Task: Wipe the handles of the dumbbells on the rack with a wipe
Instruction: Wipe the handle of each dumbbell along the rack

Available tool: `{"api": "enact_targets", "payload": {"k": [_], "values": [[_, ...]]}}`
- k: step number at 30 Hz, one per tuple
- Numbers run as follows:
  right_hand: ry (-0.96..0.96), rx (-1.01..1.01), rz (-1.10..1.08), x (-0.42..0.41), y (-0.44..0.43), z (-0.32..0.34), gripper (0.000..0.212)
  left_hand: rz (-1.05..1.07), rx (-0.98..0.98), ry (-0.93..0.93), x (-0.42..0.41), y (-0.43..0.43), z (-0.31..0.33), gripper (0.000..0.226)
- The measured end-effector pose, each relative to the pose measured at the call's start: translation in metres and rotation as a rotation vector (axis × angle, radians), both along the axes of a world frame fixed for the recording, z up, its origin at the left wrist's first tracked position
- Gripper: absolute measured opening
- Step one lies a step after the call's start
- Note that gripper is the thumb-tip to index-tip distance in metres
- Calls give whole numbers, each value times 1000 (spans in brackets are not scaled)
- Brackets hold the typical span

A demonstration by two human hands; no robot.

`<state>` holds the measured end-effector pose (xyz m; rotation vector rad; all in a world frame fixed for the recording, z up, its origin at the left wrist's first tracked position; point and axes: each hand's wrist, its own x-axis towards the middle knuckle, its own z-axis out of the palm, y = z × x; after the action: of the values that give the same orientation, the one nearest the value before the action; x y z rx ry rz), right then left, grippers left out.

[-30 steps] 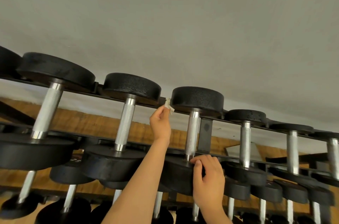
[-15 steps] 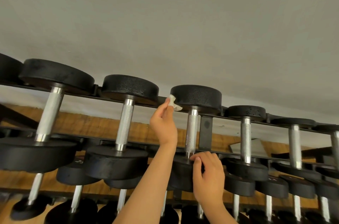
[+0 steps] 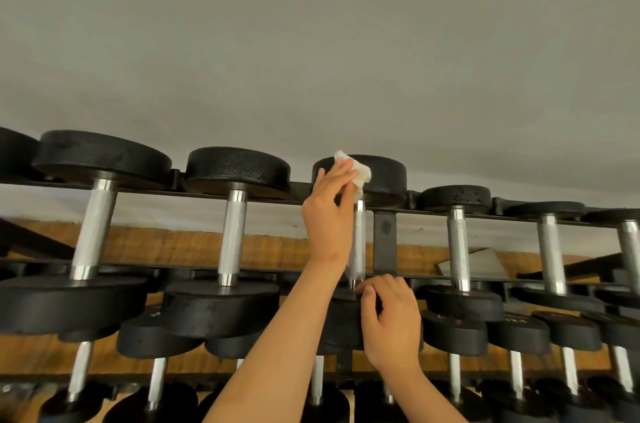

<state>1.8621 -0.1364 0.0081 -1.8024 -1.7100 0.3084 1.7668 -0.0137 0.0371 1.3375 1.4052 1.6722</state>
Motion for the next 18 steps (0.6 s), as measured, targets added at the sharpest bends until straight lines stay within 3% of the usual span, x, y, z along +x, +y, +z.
{"api": "enact_targets", "payload": {"k": [3,6,18], "values": [[8,-4,-7,-1,0,1,35,64,-157,-230,-10,11,2,21],[13,5,-14,-2,-1,3,35,91,-171,-344,-19,19,-6,17],[6,2,-19,-1,-1,1,35,138,-240,-278,-24,29,-35,29]]}}
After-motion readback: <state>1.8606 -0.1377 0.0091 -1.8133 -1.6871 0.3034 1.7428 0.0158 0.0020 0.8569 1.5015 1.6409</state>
